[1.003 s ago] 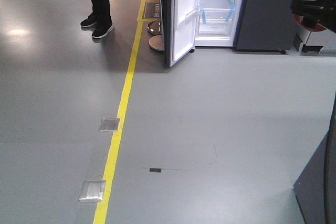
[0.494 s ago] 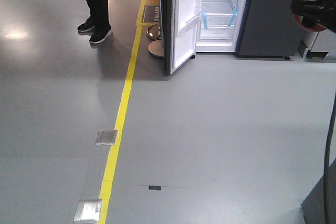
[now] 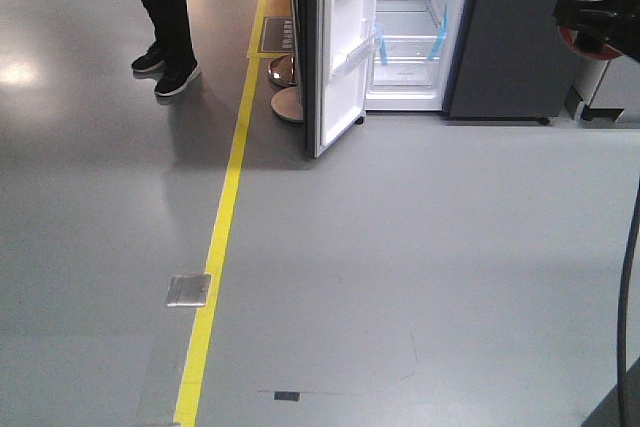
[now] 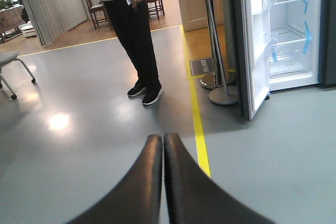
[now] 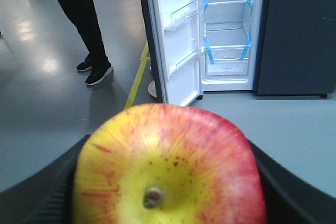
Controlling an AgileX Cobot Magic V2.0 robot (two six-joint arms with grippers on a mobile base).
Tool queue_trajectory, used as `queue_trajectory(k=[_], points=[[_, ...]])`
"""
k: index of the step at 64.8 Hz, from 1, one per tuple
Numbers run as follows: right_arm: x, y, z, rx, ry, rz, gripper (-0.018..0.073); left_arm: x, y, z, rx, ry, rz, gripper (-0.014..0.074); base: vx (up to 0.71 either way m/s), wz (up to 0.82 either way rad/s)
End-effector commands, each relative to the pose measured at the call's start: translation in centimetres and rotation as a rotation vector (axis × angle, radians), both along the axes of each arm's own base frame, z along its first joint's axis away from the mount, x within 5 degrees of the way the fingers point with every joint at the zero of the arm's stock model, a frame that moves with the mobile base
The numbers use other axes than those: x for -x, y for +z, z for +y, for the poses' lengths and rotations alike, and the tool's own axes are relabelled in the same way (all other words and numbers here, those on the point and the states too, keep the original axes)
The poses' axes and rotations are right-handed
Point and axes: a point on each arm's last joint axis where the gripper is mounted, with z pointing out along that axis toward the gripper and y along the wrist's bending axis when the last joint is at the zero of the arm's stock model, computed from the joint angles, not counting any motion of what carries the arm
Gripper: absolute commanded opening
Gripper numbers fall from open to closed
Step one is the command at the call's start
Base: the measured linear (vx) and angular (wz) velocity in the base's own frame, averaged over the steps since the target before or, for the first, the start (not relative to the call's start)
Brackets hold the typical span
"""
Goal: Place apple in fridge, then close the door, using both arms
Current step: 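Continue driving up to the refrigerator's open door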
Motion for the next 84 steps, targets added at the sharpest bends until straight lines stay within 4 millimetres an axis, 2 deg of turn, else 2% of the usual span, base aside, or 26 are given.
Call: queue_trajectory(k=[1,84], points=[[0.70,2.50,-0.36,-0.004,-0.029,-0.132,0.0152,-0.03,-0.01,-0.02,0.009,-0.003,-0.072,-0.0006,0.22,-0.04],[0.70,2.50,-0.36,-0.004,-0.029,-0.132,0.0152,-0.03,-0.01,-0.02,0.009,-0.003,-0.072,-0.0006,0.20,0.00]])
